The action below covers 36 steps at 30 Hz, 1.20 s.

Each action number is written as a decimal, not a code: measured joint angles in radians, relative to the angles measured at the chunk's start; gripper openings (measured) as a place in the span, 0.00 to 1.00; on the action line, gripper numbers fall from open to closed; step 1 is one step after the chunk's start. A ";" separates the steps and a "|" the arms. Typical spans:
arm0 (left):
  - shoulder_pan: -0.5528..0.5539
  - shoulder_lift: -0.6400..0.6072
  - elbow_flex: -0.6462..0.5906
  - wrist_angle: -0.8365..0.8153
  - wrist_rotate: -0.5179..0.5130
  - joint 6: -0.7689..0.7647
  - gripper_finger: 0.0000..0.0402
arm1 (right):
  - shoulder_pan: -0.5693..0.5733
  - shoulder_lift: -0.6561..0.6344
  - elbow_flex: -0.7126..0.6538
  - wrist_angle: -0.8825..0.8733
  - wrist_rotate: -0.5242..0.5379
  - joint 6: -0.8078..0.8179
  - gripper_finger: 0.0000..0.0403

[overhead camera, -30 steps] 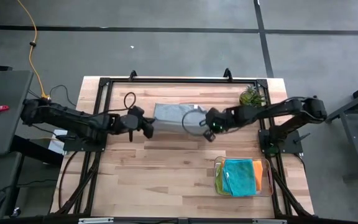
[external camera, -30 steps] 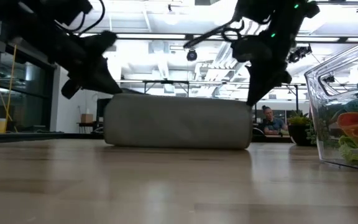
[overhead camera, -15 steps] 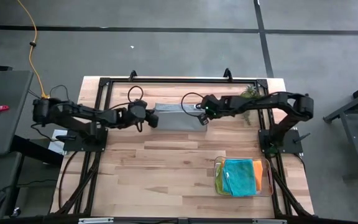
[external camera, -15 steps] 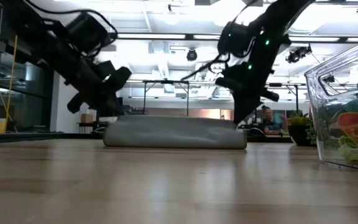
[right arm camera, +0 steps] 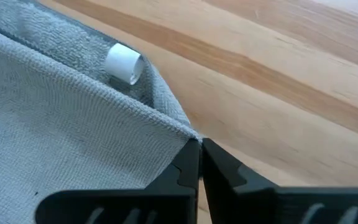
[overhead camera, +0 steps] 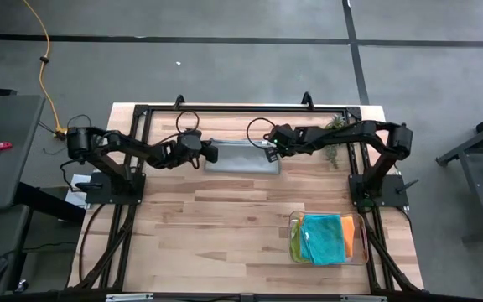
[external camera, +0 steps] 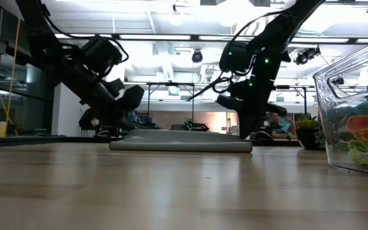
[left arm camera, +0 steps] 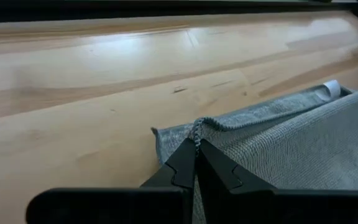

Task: Fold microfiber towels
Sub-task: Fold the gray microfiber cloth

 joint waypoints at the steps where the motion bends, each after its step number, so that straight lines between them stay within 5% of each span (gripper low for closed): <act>1: 0.004 0.008 0.000 0.015 0.004 0.000 0.01 | 0.000 0.000 0.000 -0.001 0.002 0.005 0.00; 11: 0.011 0.032 0.000 0.037 -0.025 0.061 0.06 | 0.000 -0.001 -0.001 -0.004 0.035 0.047 0.05; 20: 0.047 0.022 0.000 0.034 0.026 0.122 0.17 | -0.031 -0.017 -0.001 -0.002 0.023 0.068 0.37; 28: 0.166 -0.175 0.000 0.027 0.207 0.197 0.30 | -0.071 -0.154 -0.001 -0.048 -0.012 0.035 0.59; 36: 0.186 -0.421 0.000 -0.003 0.640 0.189 0.34 | -0.024 -0.171 -0.049 -0.070 -0.189 0.116 0.60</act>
